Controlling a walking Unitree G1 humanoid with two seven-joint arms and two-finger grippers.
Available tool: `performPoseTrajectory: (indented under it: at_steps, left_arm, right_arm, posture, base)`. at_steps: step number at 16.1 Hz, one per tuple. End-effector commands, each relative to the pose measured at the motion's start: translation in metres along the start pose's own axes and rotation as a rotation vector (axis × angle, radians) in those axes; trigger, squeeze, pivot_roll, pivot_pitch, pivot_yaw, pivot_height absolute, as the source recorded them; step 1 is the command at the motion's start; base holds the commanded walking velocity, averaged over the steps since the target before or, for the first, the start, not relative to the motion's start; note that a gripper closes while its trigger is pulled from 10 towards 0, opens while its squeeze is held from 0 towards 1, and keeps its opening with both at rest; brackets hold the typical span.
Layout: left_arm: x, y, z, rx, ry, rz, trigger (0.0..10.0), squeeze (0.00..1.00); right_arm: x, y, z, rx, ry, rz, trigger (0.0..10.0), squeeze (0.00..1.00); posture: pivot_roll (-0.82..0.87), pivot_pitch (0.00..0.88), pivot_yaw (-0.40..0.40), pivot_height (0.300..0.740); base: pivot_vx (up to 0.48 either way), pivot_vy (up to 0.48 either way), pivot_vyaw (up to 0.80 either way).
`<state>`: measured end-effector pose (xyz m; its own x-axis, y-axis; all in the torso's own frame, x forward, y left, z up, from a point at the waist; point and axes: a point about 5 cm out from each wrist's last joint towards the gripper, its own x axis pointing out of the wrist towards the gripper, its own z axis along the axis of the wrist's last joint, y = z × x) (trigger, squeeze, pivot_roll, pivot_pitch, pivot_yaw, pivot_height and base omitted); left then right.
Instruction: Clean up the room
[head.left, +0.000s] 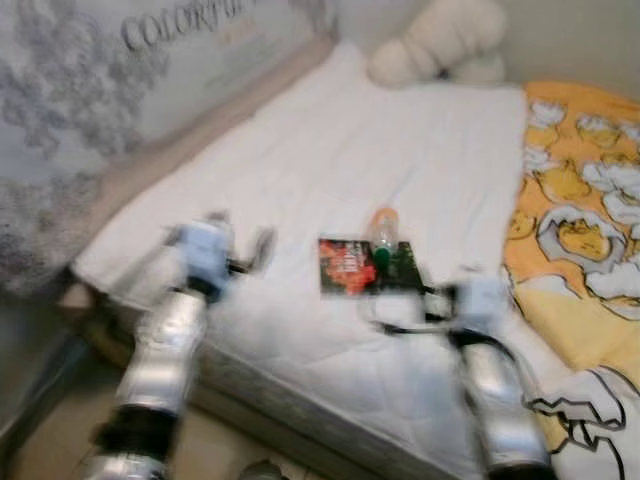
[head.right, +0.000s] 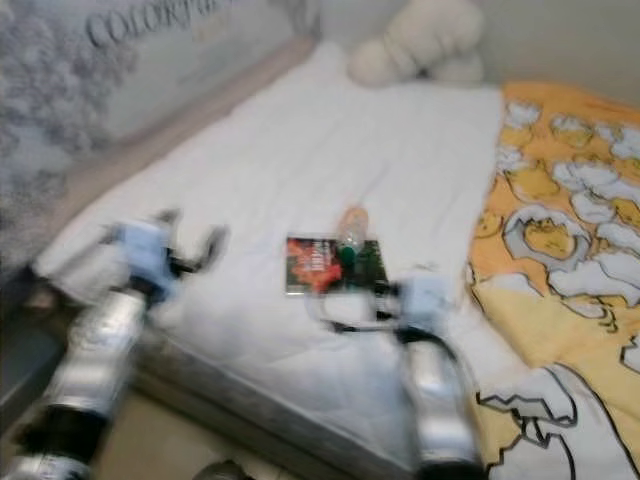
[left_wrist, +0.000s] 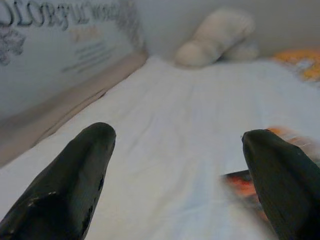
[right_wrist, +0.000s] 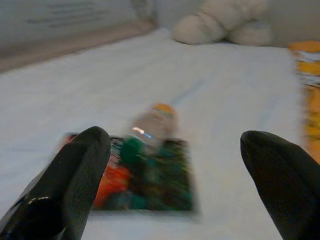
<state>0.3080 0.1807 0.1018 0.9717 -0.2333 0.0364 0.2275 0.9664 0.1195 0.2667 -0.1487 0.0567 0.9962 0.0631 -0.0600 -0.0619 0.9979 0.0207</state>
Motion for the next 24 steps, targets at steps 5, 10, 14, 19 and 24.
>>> performPoseTrajectory:
  at_steps: [5, 10, 14, 19, 24]
  left_arm:
    - [0.058, 0.01, 0.036, 0.055, 0.045, -0.029, 10.0, 0.0]
    - [0.077, 0.005, 0.04, 0.062, 0.106, -0.058, 10.0, 0.0]
    - [0.078, 0.004, 0.035, 0.054, 0.107, -0.048, 10.0, 0.0]
    - [0.053, 0.022, 0.014, -0.091, 0.073, 0.115, 10.0, 0.0]
    - [0.029, -0.004, 0.011, -0.188, -0.038, 0.059, 10.0, 0.0]
  right_arm:
    - [-0.026, -0.031, -0.007, -0.042, 0.027, -0.131, 10.0, 0.0]
    - [-0.044, -0.039, -0.01, -0.07, 0.04, -0.2, 10.0, 0.0]
    - [-0.05, -0.035, -0.013, -0.063, 0.061, -0.198, 10.0, 0.0]
    - [-0.044, -0.031, -0.012, -0.076, 0.063, -0.166, 10.0, 0.0]
    - [-0.034, -0.03, -0.005, -0.106, 0.044, -0.118, 10.0, 0.0]
  posture:
    - [0.03, 0.0, -0.021, 0.74]
    - [-0.05, 0.0, 0.03, 0.74]
    - [-0.06, 0.0, 0.043, 0.74]
    - [-0.01, 0.0, 0.019, 0.74]
    - [0.02, 0.0, -0.025, 0.74]
  base:
    - [0.0, 0.0, 0.0]
    - [0.0, 0.0, 0.0]
    - [0.0, 0.0, -0.71]
    - [0.0, 0.0, -0.16]
    - [0.242, 0.11, 0.0]
